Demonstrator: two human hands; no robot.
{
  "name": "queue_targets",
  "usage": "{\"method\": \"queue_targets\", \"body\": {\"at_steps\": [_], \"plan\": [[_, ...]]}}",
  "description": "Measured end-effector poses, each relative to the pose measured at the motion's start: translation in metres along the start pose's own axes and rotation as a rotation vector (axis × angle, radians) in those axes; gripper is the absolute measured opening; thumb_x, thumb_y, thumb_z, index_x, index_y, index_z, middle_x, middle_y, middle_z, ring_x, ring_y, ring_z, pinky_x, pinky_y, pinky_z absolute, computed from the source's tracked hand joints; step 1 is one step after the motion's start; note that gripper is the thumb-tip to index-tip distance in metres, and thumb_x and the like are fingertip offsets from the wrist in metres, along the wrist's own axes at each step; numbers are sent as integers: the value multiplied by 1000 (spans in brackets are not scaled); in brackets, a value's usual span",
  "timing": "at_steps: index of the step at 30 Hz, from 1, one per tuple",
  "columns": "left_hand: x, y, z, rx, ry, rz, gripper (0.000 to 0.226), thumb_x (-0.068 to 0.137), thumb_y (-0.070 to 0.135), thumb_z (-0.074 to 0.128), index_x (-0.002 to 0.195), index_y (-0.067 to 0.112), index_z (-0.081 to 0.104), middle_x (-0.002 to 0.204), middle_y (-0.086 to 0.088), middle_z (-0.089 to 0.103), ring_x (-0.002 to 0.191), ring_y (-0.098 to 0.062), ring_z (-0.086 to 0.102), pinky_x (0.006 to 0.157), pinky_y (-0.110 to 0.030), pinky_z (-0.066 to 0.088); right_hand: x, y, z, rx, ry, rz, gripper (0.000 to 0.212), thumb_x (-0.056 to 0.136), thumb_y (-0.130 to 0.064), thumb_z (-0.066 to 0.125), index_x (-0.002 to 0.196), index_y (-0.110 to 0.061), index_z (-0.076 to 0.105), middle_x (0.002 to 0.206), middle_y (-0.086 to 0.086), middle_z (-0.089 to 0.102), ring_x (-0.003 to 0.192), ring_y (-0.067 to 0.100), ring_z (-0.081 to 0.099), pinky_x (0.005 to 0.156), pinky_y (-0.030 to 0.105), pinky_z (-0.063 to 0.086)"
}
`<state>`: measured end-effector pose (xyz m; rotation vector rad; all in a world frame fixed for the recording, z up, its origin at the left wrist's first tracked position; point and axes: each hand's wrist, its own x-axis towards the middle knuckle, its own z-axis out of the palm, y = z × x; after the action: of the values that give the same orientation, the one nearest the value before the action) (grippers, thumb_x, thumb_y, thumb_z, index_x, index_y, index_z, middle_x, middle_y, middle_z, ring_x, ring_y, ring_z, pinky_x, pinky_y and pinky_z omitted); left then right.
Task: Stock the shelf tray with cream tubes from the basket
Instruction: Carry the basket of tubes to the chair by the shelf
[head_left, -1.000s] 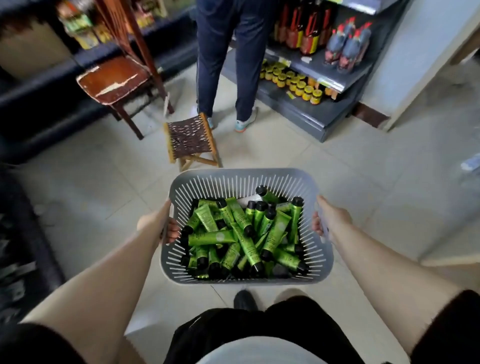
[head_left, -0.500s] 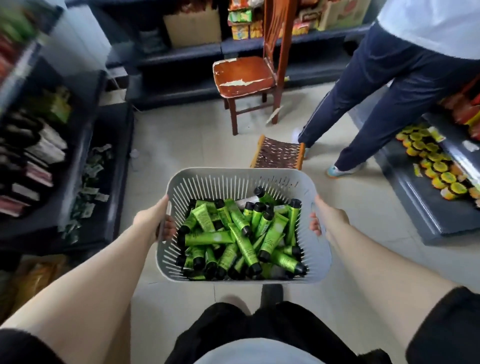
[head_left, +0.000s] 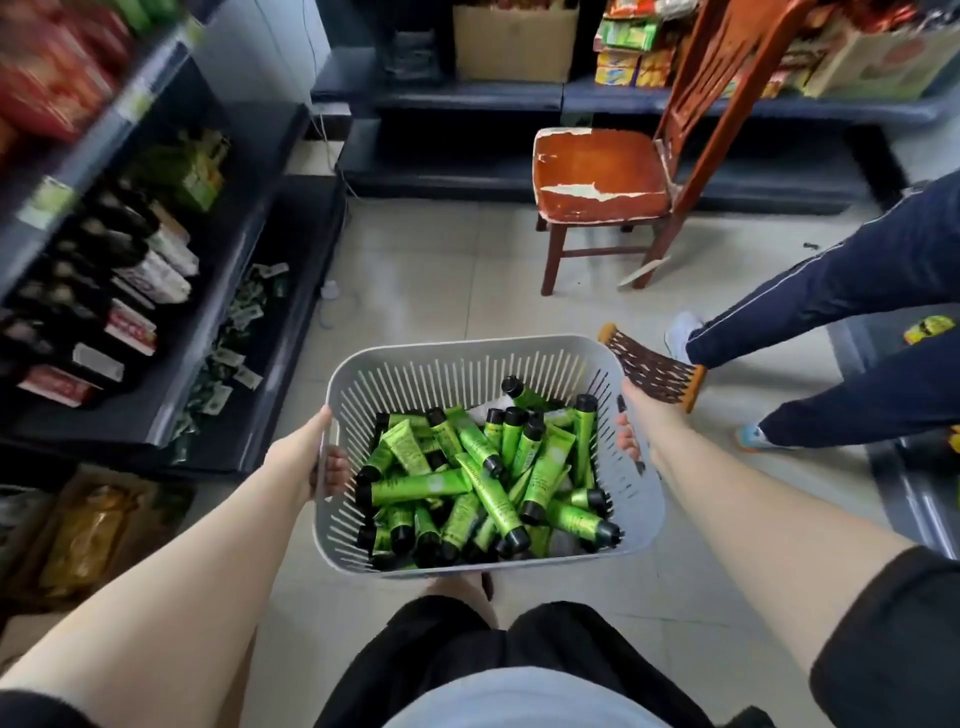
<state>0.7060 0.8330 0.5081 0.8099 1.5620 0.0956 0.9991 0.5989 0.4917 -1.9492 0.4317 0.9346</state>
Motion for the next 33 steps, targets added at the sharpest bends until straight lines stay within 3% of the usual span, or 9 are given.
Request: {"method": "queue_targets", "body": {"at_steps": [10, 19, 22, 28, 33], "plan": [[94, 182, 22, 17, -2, 14, 57, 82, 64, 53, 58, 12, 42, 46, -5, 41, 30, -15, 40, 41, -19, 34, 66, -159, 101, -12, -61, 50, 56, 82, -63, 53, 66, -11, 45, 56, 3, 41, 44, 14, 36, 41, 23, 26], [185, 357, 68, 10, 26, 93, 58, 79, 62, 59, 63, 7, 48, 50, -9, 45, 31, -17, 43, 40, -21, 40, 160, -311, 181, 9, -35, -1, 59, 77, -63, 62, 69, -6, 54, 56, 6, 51, 44, 17, 44, 42, 25, 35], [205, 406, 86, 11, 32, 75, 57, 83, 63, 53, 61, 11, 42, 46, -7, 40, 27, -15, 39, 39, -18, 36, 192, -356, 204, 3, -55, 4, 58, 78, -63, 61, 75, -5, 56, 58, 7, 53, 45, 17, 45, 42, 24, 36], [246, 511, 125, 127, 40, 119, 58, 90, 57, 47, 61, 6, 46, 58, -10, 44, 24, -15, 42, 37, -17, 38, 243, -443, 239, 33, -45, 3, 60, 76, -65, 60, 75, -5, 58, 58, 6, 55, 46, 17, 48, 44, 25, 38], [305, 606, 158, 157, -29, 67, 58, 85, 60, 52, 64, 6, 46, 61, -10, 44, 26, -17, 43, 39, -20, 39, 291, -514, 270, 80, 16, 30, 55, 79, -59, 62, 73, -4, 59, 58, 8, 57, 46, 18, 50, 45, 25, 39]]}}
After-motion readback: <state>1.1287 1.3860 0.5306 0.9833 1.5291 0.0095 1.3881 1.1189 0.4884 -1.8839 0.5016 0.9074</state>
